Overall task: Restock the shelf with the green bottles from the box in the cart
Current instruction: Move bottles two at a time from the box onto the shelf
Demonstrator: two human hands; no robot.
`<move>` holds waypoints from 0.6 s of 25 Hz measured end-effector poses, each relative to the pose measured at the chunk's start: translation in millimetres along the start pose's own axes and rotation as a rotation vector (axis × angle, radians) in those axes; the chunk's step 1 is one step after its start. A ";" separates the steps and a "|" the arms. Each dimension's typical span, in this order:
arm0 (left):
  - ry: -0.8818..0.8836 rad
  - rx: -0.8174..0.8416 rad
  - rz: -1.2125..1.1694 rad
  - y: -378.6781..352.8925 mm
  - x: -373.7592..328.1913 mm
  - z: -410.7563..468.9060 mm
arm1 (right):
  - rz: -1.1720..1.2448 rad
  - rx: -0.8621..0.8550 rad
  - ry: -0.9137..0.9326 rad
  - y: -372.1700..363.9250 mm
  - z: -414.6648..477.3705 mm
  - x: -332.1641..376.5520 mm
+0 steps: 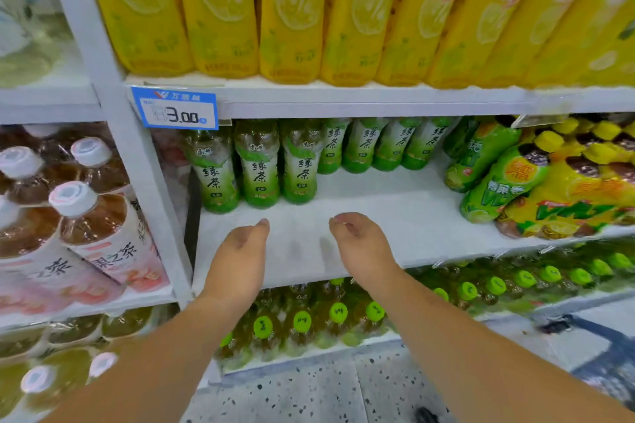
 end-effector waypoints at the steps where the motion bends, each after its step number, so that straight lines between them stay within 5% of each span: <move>1: 0.003 0.017 0.018 4.7 -3.8 -13.2 | -0.019 0.030 -0.010 8.3 -16.7 2.1; 6: 0.082 0.153 0.046 4.3 -24.9 -101.5 | -0.058 0.060 -0.107 79.6 -113.8 -0.1; 15: 0.037 0.429 0.068 -51.1 -97.4 -248.4 | 0.026 -0.150 -0.196 203.4 -270.0 -23.8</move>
Point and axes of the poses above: each hand's wrist, its own z-axis towards the middle knuckle, its own y-axis out of the back of the hand, x = y × z, the point moved 6 cm from there along z, towards the middle knuckle, and after that the axes turned 7 degrees about -y, right-handed, at the moved point
